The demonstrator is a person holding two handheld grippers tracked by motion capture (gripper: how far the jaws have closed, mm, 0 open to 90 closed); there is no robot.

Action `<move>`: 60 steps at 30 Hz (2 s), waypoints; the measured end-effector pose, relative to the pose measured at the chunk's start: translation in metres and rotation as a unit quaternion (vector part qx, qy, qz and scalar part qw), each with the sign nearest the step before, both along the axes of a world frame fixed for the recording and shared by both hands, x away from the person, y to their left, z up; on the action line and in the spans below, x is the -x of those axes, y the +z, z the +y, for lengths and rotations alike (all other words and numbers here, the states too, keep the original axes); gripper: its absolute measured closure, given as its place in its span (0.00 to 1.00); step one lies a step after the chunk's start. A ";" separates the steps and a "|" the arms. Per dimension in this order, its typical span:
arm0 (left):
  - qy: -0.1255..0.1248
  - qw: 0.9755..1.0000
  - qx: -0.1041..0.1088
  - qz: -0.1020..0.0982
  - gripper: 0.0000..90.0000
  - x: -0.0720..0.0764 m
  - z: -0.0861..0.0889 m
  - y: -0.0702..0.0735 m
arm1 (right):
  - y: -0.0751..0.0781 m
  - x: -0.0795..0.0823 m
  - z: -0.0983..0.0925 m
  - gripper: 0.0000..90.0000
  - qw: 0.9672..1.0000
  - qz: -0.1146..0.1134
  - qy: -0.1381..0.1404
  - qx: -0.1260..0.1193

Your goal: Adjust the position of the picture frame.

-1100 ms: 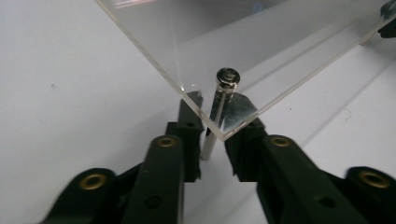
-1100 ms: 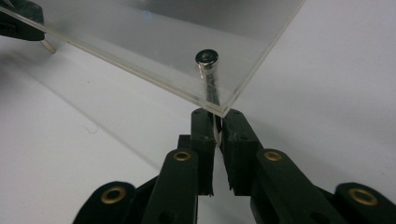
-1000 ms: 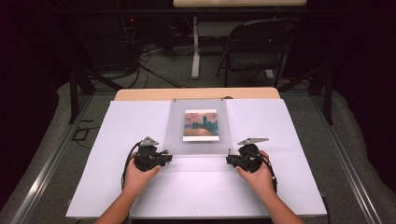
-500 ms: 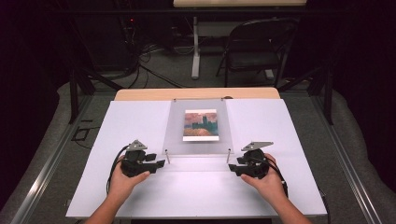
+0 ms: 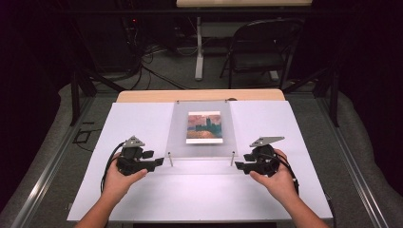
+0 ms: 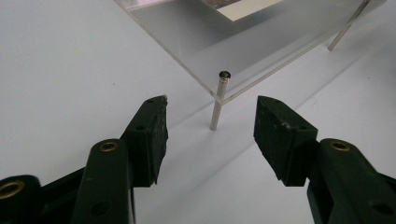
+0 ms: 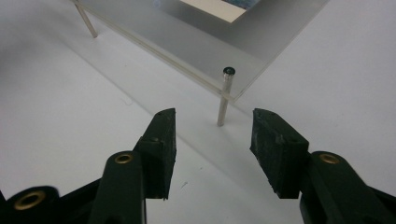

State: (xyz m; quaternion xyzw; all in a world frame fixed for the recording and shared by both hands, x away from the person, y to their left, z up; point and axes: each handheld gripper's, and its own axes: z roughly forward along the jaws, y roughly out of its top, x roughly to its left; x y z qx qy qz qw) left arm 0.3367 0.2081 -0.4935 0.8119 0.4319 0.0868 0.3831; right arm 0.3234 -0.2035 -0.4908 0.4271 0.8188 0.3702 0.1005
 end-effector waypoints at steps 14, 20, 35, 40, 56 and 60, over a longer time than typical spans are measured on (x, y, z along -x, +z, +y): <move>0.034 0.999 -0.006 0.001 0.55 -0.049 -0.001 0.017 | 0.018 -0.046 0.000 0.56 1.000 -0.009 -0.016 0.015; 0.047 0.999 0.005 0.011 0.55 -0.078 -0.010 0.019 | 0.016 -0.079 -0.001 0.55 0.999 -0.003 -0.030 0.014; 0.092 0.994 0.014 0.053 0.54 -0.141 -0.019 0.015 | 0.003 -0.138 0.011 0.55 0.998 0.024 -0.064 -0.003; 0.102 0.992 0.010 0.075 0.53 -0.154 -0.021 0.009 | 0.002 -0.153 0.009 0.55 0.995 0.043 -0.082 -0.024; 0.112 0.984 0.013 0.134 0.55 -0.181 -0.029 -0.007 | -0.017 -0.183 0.011 0.55 0.986 0.114 -0.109 -0.048; 0.117 0.983 0.012 0.140 0.54 -0.184 -0.029 -0.014 | -0.019 -0.186 0.015 0.55 0.985 0.120 -0.109 -0.051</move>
